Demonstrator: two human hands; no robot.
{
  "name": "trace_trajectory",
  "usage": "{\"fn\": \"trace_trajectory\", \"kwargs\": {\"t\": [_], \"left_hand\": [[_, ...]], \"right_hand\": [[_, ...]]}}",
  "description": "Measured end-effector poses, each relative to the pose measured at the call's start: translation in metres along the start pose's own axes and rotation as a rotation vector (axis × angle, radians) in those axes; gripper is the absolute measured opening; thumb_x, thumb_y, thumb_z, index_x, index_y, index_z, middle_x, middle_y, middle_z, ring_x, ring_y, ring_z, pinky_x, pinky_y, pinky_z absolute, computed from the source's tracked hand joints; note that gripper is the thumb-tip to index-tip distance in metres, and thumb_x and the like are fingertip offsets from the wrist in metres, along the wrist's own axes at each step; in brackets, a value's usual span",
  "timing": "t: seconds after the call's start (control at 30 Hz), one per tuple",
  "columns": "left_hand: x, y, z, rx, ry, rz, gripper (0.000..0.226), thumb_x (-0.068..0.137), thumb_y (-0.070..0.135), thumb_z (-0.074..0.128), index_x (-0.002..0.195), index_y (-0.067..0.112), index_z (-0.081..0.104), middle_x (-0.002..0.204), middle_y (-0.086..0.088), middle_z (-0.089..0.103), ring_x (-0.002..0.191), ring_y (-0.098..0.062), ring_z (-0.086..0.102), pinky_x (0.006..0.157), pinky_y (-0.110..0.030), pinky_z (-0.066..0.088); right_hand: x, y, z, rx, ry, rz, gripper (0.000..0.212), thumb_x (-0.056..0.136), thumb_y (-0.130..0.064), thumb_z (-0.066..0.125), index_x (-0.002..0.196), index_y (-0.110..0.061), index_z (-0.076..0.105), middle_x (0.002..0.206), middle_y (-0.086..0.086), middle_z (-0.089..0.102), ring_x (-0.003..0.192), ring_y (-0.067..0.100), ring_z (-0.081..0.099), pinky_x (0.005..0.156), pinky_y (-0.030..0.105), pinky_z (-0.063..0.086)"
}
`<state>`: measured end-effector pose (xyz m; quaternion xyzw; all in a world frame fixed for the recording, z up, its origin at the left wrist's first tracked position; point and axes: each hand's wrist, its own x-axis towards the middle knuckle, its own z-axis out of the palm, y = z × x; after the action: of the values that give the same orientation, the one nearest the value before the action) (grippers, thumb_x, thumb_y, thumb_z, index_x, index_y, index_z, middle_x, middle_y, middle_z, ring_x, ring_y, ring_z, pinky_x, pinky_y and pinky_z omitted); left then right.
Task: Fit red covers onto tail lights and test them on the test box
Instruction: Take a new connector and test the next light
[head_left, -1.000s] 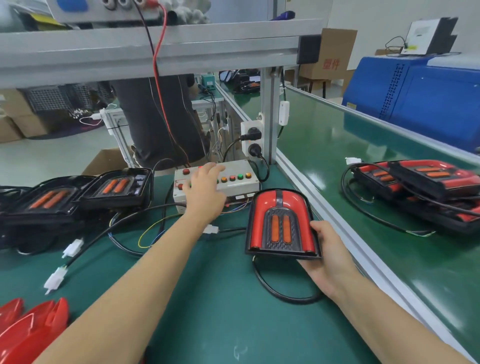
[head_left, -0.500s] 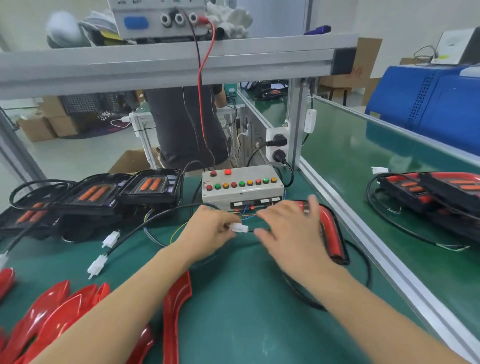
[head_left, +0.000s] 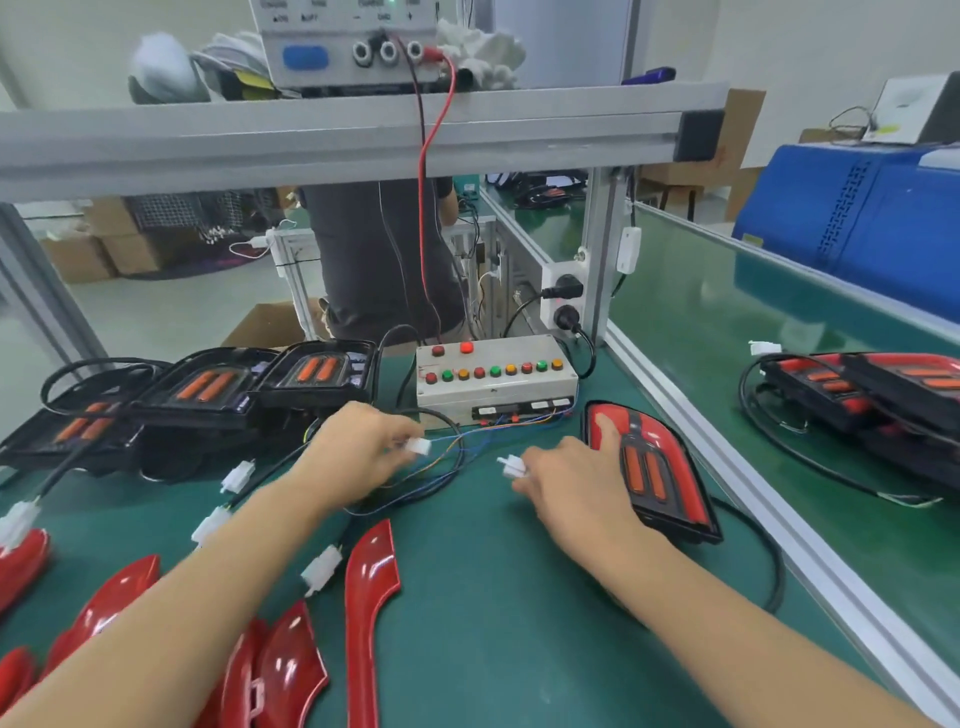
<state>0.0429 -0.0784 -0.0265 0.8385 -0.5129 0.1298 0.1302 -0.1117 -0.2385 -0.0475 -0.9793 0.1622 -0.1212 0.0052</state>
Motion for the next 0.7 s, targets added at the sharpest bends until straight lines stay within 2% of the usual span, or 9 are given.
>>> {"fn": "trace_trajectory", "kwargs": {"t": [0.07, 0.13, 0.2, 0.27, 0.33, 0.4, 0.5, 0.6, 0.7], "left_hand": [[0.004, -0.001, 0.000, -0.020, -0.081, 0.018, 0.022, 0.084, 0.031, 0.067, 0.103, 0.022, 0.072, 0.091, 0.001, 0.073, 0.088, -0.026, 0.064, 0.075, -0.026, 0.040], [0.015, 0.013, 0.004, -0.012, -0.187, 0.083, 0.044, 0.075, 0.047, 0.067, 0.113, 0.025, 0.068, 0.110, 0.008, 0.070, 0.102, -0.018, 0.063, 0.090, -0.026, 0.043], [0.027, 0.025, 0.005, -0.220, -0.234, 0.019, 0.066, 0.066, 0.061, 0.063, 0.123, 0.027, 0.062, 0.124, 0.011, 0.062, 0.116, -0.010, 0.055, 0.100, -0.024, 0.039], [0.046, 0.021, 0.006, -0.317, -0.201, -0.033, 0.079, 0.067, 0.060, 0.070, 0.135, 0.026, 0.051, 0.140, 0.007, 0.050, 0.130, -0.011, 0.042, 0.107, -0.024, 0.028], [0.073, 0.017, 0.010, -0.109, -0.241, -0.023, 0.099, 0.065, 0.061, 0.073, 0.147, 0.024, 0.032, 0.155, 0.002, 0.026, 0.143, -0.016, 0.019, 0.117, -0.036, 0.013], [0.102, 0.017, 0.018, 0.067, -0.358, -0.050, 0.115, 0.063, 0.065, 0.073, 0.152, 0.026, 0.010, 0.160, 0.003, 0.003, 0.146, -0.020, -0.002, 0.118, -0.049, -0.002], [0.143, 0.014, 0.033, 0.116, -0.562, -0.140, 0.130, 0.059, 0.070, 0.072, 0.151, 0.027, -0.010, 0.159, 0.003, -0.014, 0.145, -0.021, -0.017, 0.113, -0.056, -0.013], [0.172, 0.006, 0.040, 0.138, -0.737, -0.208, 0.140, 0.051, 0.078, 0.070, 0.149, 0.027, -0.016, 0.158, 0.004, -0.019, 0.144, -0.021, -0.020, 0.111, -0.060, -0.014], [0.188, -0.001, 0.044, 0.121, -0.821, -0.269, 0.147, 0.040, 0.081, 0.071, 0.147, 0.034, -0.017, 0.157, 0.006, -0.022, 0.144, -0.021, -0.020, 0.113, -0.061, -0.008]], "right_hand": [[-0.003, -0.004, -0.004, 0.013, -0.019, -0.038, 0.025, 0.097, -0.039, 0.046, 0.102, -0.020, 0.062, 0.095, 0.003, 0.065, 0.108, 0.024, 0.052, 0.111, 0.047, -0.010], [-0.008, -0.015, -0.008, 0.063, -0.026, -0.101, 0.030, 0.096, -0.043, 0.047, 0.115, -0.024, 0.060, 0.112, 0.001, 0.064, 0.118, 0.022, 0.048, 0.112, 0.050, -0.014], [-0.014, -0.016, -0.015, 0.173, 0.020, -0.113, 0.044, 0.093, -0.047, 0.050, 0.134, -0.030, 0.048, 0.134, -0.005, 0.052, 0.130, 0.017, 0.039, 0.112, 0.048, -0.014], [-0.023, 0.002, -0.024, 0.277, 0.123, -0.061, 0.055, 0.088, -0.049, 0.056, 0.139, -0.033, 0.042, 0.141, -0.008, 0.043, 0.132, 0.016, 0.035, 0.115, 0.044, 0.001], [-0.033, 0.032, -0.031, 0.326, 0.226, 0.093, 0.061, 0.085, -0.046, 0.061, 0.141, -0.028, 0.043, 0.140, -0.003, 0.042, 0.129, 0.020, 0.038, 0.111, 0.040, 0.024], [-0.045, 0.061, -0.035, 0.343, 0.230, 0.331, 0.069, 0.084, -0.047, 0.063, 0.144, -0.023, 0.037, 0.140, 0.001, 0.040, 0.129, 0.022, 0.037, 0.104, 0.037, 0.033], [-0.062, 0.087, -0.028, 0.446, 0.077, 0.574, 0.090, 0.080, -0.061, 0.060, 0.151, -0.024, 0.020, 0.150, 0.002, 0.030, 0.138, 0.021, 0.027, 0.106, 0.039, 0.033], [-0.070, 0.095, -0.018, 0.816, -0.056, 0.631, 0.100, 0.076, -0.064, 0.064, 0.153, -0.029, 0.011, 0.155, -0.007, 0.027, 0.139, 0.014, 0.030, 0.114, 0.037, 0.027], [-0.070, 0.099, -0.011, 1.056, -0.128, 0.644, 0.091, 0.074, -0.060, 0.068, 0.148, -0.037, 0.021, 0.139, -0.021, 0.039, 0.122, 0.002, 0.043, 0.108, 0.028, 0.031]]}}
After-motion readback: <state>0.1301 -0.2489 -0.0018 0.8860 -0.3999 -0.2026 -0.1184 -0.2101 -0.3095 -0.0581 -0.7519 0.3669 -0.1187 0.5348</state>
